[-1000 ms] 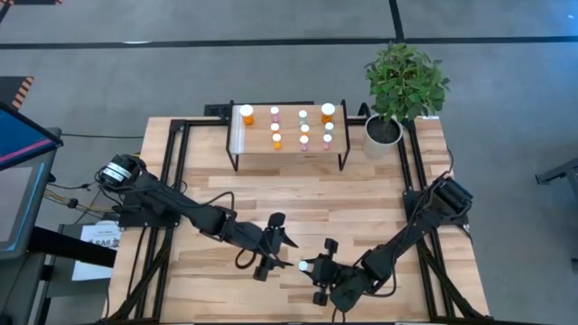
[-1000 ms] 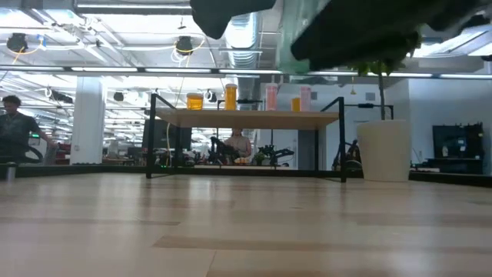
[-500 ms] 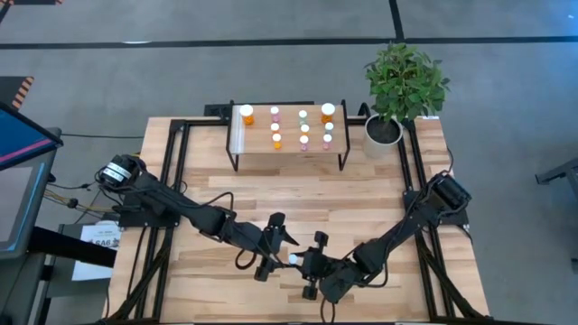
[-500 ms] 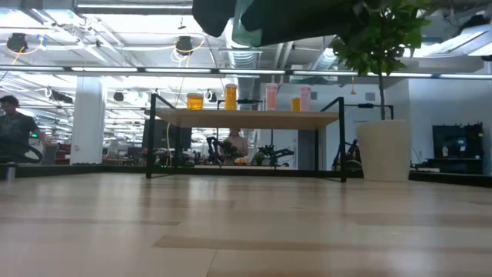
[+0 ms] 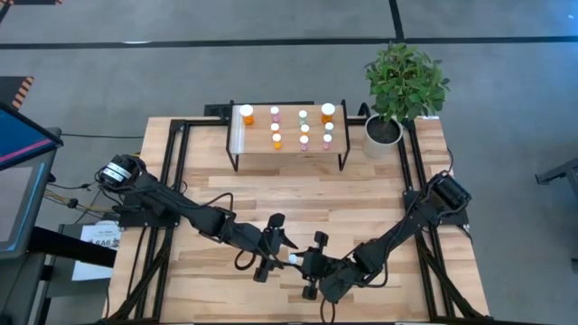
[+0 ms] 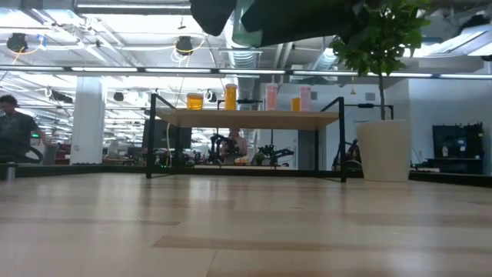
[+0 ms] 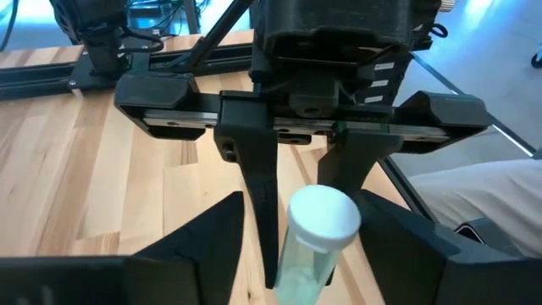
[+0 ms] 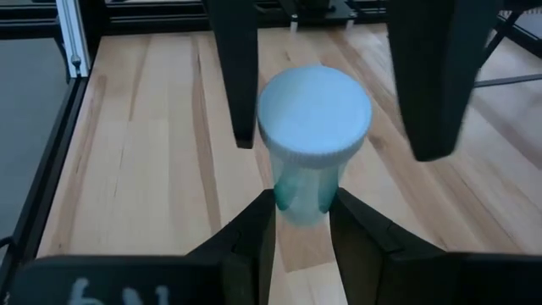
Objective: Pick and place medicine bottles onto shelf by color
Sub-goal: Put the small blue pill bottle on the shelf
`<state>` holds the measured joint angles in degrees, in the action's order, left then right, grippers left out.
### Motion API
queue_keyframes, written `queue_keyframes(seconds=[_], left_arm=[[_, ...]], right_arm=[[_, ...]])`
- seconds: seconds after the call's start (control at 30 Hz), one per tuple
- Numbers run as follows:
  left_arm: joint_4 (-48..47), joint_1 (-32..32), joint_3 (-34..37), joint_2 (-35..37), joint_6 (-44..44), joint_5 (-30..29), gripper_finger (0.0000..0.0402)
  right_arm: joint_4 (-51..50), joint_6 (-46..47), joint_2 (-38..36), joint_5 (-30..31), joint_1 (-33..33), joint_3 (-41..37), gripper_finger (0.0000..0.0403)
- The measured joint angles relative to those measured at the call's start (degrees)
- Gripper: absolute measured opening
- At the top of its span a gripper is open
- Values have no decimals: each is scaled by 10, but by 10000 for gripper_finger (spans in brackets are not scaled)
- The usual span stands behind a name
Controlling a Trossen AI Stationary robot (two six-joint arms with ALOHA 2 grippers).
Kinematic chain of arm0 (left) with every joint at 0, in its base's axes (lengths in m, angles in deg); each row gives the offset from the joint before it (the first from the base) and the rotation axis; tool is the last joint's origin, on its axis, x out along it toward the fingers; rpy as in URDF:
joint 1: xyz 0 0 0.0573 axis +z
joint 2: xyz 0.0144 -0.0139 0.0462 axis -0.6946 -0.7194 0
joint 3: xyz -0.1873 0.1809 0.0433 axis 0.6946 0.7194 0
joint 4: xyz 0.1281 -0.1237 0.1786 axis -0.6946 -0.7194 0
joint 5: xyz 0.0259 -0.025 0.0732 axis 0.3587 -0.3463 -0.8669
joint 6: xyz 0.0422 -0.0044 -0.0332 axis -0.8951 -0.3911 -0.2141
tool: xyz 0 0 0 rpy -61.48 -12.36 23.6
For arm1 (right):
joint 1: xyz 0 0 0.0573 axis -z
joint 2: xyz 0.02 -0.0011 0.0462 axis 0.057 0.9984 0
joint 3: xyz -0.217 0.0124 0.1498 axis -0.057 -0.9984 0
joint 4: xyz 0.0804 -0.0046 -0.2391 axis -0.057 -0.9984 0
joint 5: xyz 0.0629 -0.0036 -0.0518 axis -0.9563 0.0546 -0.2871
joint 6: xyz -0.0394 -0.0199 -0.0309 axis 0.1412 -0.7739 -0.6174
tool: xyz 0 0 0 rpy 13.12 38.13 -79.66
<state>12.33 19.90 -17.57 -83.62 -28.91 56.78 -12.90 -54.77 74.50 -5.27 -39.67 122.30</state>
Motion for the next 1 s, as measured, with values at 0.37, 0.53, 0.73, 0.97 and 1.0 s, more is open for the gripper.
queue_keyframes(seconds=[0.37, 0.53, 0.73, 0.97, 1.0], left_arm=[[-5, 0, 0, 1, -1, 1, 117], [-9, 0, -1, 1, -1, 1, 100], [-11, 0, -1, 1, -1, -2, 103], [-26, 15, -1, 5, -2, -13, 103], [-34, 18, -1, 9, -2, -16, 103]], right_arm=[[-2, 2, 0, 0, 0, 0, 119], [-2, 11, 0, 0, 0, 0, 130], [-4, 9, -1, -13, 0, 0, 174], [-71, 26, -35, -59, -7, 0, 248], [-85, 36, -42, -59, -9, 0, 255]])
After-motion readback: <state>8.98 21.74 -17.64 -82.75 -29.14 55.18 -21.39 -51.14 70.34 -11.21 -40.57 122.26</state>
